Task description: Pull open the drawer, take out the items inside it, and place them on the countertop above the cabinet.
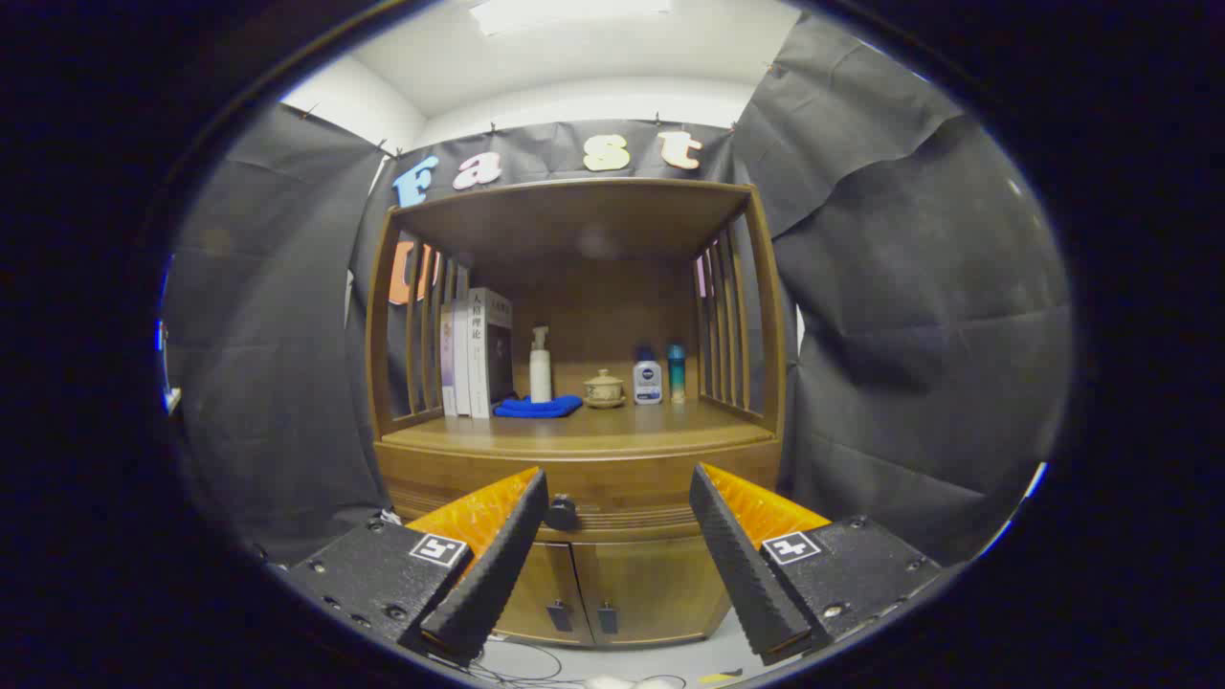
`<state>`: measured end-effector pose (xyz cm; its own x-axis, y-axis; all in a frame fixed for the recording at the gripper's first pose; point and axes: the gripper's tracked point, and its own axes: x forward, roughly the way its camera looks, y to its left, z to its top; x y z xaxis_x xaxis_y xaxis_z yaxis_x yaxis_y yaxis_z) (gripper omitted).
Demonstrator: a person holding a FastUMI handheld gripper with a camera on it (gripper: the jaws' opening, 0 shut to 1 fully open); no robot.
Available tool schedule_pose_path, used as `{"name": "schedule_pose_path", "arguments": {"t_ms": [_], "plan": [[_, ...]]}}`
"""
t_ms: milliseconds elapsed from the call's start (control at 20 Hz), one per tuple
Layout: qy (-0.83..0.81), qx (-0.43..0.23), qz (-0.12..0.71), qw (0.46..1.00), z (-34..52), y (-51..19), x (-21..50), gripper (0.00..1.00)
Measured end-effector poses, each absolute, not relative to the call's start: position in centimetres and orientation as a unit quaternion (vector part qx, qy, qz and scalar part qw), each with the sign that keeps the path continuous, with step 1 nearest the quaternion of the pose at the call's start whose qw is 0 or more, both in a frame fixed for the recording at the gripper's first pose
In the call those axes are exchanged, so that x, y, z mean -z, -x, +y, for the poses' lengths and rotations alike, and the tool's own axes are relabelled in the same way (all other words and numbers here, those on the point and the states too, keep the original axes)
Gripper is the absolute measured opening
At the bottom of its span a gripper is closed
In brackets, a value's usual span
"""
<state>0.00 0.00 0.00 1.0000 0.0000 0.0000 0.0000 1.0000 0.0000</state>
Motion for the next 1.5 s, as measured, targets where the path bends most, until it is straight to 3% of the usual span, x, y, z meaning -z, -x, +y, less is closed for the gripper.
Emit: {"name": "schedule_pose_path", "arguments": {"t_ms": [900,1500], "plan": [[0.018,-0.018,-0.006,1.0,2.7,0.2,1.9,0.97],[0.044,-0.014,0.014,0.999,3.7,-3.9,8.0,0.97]]}}
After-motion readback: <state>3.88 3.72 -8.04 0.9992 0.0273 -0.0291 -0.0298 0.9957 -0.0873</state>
